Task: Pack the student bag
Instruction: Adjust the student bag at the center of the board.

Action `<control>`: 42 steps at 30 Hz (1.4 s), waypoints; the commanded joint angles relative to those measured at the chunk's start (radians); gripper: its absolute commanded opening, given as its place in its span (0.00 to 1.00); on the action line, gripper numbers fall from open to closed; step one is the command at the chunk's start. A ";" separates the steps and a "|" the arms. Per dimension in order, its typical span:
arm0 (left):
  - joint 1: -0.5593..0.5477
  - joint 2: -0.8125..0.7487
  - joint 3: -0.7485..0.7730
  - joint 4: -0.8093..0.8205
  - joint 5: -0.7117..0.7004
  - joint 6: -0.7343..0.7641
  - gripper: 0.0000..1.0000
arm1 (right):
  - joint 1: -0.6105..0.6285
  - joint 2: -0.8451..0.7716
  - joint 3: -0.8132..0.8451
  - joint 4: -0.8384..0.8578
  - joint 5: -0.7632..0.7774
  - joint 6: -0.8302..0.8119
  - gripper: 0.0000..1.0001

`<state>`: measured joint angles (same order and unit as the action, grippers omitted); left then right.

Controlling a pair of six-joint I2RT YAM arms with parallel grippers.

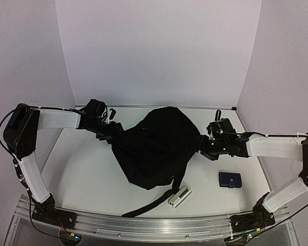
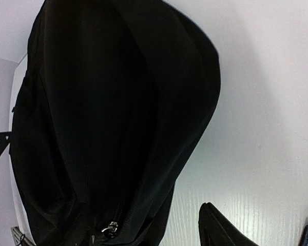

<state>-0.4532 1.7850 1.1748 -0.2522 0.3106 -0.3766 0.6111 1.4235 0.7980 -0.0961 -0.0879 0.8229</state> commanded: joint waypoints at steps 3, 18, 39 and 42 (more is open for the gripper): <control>-0.004 0.038 -0.025 0.131 0.098 -0.065 0.72 | 0.023 0.105 0.027 0.221 -0.083 0.033 0.46; -0.230 -0.174 -0.306 0.193 0.184 -0.208 0.37 | -0.007 0.446 0.437 0.181 0.086 -0.189 0.17; 0.012 -0.278 0.002 -0.263 0.271 -0.138 0.78 | 0.097 0.291 0.547 0.003 0.072 -0.210 0.62; 0.038 -0.177 0.051 -0.248 0.286 -0.122 0.79 | 0.178 0.309 0.554 0.005 0.069 -0.154 0.61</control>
<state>-0.4377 1.4948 1.1372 -0.4439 0.5467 -0.5664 0.6814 1.7358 1.3590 -0.0894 0.0118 0.5910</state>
